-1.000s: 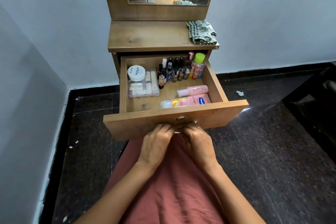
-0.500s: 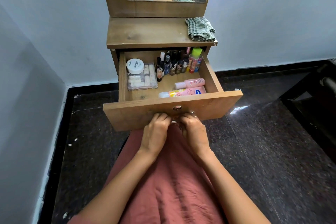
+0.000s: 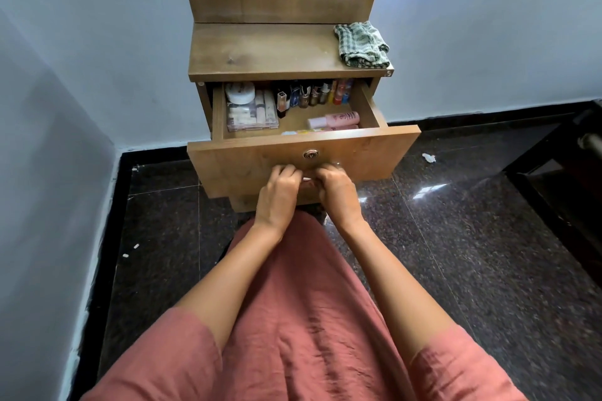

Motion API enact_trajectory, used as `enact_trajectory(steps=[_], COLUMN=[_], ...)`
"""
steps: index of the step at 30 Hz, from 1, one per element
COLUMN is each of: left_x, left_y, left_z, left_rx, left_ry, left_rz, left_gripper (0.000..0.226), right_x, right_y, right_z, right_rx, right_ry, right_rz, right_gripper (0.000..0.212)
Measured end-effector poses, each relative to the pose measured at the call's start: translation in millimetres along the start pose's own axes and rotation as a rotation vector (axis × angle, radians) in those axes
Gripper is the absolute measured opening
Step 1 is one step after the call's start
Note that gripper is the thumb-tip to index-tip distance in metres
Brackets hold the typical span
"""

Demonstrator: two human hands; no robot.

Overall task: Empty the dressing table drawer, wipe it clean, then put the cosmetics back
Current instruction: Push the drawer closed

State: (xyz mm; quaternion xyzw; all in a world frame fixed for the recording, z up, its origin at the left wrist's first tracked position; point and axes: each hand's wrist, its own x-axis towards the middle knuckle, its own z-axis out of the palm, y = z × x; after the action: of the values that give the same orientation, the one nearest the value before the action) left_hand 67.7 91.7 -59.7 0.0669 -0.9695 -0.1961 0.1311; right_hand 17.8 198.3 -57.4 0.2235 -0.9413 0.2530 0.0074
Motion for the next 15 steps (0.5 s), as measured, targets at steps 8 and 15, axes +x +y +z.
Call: enact_trajectory(steps=[8, 15], left_x=[30.5, 69.6], left_y=[-10.8, -19.6], left_z=[4.2, 7.4], left_rx=[0.004, 0.020], left_ry=[0.037, 0.008], left_rz=[0.049, 0.006], left_gripper=[0.022, 0.022], right_x=[32.9, 70.6], right_y=[-1.9, -5.5], right_z=[12.3, 14.0], right_rx=[0.003, -0.007], right_ry=[0.059, 0.055], right_rz=[-0.022, -0.056], right_gripper=[0.012, 0.015])
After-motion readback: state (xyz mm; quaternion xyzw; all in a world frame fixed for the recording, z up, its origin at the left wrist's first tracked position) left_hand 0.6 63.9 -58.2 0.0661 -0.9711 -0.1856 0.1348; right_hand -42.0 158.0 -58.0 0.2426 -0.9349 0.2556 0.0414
